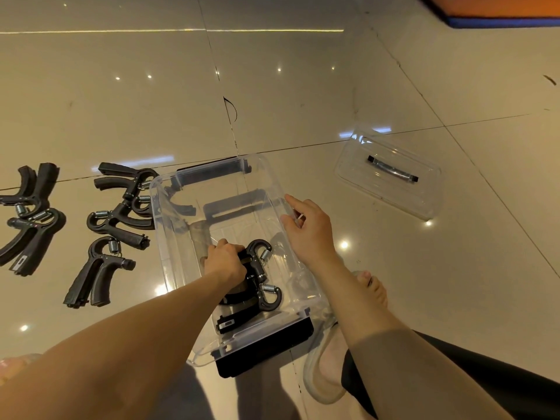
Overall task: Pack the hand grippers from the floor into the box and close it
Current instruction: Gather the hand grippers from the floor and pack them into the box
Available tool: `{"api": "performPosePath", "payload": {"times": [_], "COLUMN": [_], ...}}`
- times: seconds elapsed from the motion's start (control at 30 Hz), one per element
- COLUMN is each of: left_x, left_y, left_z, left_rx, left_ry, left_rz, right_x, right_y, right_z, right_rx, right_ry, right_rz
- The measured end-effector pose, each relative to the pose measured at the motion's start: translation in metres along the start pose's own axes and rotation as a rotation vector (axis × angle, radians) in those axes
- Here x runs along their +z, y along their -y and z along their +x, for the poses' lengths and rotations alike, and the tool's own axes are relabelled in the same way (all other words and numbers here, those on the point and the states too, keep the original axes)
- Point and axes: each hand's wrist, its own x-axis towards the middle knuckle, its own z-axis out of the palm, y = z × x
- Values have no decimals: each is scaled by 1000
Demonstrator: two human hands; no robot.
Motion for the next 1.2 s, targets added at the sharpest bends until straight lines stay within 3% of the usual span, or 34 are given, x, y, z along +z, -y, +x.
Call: {"api": "performPosePath", "payload": {"times": [0.23, 0.4, 0.57, 0.73, 0.93, 1.03, 1.2], "left_x": [-6, -27, -72, -117, -173, -209, -287], "left_y": [-5, -19, -40, -54, -35, -20, 16], "left_z": [-4, -14, -38, -72, -93, -104, -119], "left_rx": [-14, -32, 121, 437, 444, 429, 383], "left_ry": [-6, 8, -90, -250, -285, -268, -263], "left_rz": [20, -231, -410, -232, -249, -298, -262], "right_x": [0, -3, -25, -49, -53, -48, -2], "right_y": [0, 3, -10, -11, 8, 51, 135], "right_z": [0, 0, 3, 14, 18, 25, 40], "right_rx": [9, 37, 133, 156, 257, 170, -45], "right_ry": [5, 13, -51, -34, 33, -9, 75], "right_rz": [-1, -9, 24, -70, -318, -467, -321]}}
